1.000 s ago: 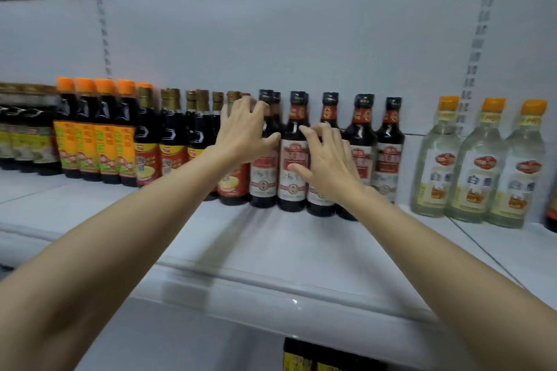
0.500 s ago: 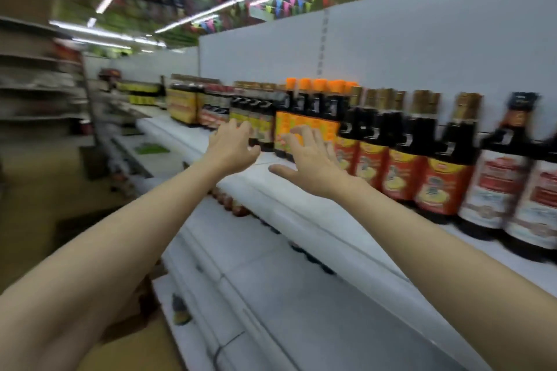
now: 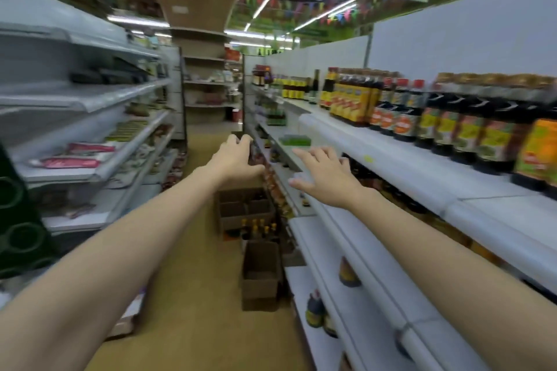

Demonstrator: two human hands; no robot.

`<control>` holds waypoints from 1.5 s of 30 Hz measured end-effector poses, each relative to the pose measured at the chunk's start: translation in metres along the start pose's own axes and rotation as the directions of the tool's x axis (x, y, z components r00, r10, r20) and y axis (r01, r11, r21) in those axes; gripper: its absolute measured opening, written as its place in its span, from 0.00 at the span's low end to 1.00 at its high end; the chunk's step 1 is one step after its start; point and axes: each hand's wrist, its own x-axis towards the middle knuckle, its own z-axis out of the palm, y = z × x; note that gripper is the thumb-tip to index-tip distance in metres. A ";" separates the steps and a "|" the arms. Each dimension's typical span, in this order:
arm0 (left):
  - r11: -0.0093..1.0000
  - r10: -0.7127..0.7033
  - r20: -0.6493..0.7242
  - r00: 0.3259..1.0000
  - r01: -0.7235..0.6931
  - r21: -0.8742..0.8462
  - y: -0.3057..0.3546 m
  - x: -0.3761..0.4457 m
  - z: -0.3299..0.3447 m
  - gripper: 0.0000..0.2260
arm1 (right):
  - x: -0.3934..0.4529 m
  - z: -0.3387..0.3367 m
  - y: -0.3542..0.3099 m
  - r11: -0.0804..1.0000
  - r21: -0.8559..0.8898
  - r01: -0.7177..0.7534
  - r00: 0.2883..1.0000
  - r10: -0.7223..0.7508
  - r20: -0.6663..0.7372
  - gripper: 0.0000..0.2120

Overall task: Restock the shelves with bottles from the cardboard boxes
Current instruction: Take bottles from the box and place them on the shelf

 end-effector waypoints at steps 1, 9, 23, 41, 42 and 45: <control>0.999 -0.026 -0.001 1.000 0.026 0.030 -0.018 0.006 0.002 0.34 | 0.017 0.011 -0.009 1.000 0.014 0.005 1.000 -0.005 0.006 0.32; 0.964 -0.205 0.039 0.978 0.195 0.183 -0.132 0.071 0.060 0.33 | 0.143 0.117 -0.039 0.994 0.096 0.048 0.998 -0.052 0.044 0.36; 0.881 -0.459 0.123 0.880 0.432 0.195 -0.270 0.281 0.108 0.37 | 0.432 0.244 -0.042 0.956 0.282 0.076 0.946 -0.159 0.284 0.37; 0.896 -0.444 0.166 0.881 0.437 0.076 -0.529 0.580 0.130 0.37 | 0.788 0.355 -0.102 0.966 0.256 0.028 0.940 -0.112 0.321 0.32; 0.899 -0.439 0.167 0.883 0.434 0.067 -0.539 0.597 0.134 0.37 | 0.804 0.362 -0.102 0.966 0.258 0.023 0.939 -0.110 0.325 0.32; 0.905 -0.425 0.185 0.886 0.420 0.068 -0.567 0.655 0.154 0.36 | 0.856 0.386 -0.099 0.962 0.272 -0.007 0.934 -0.091 0.344 0.32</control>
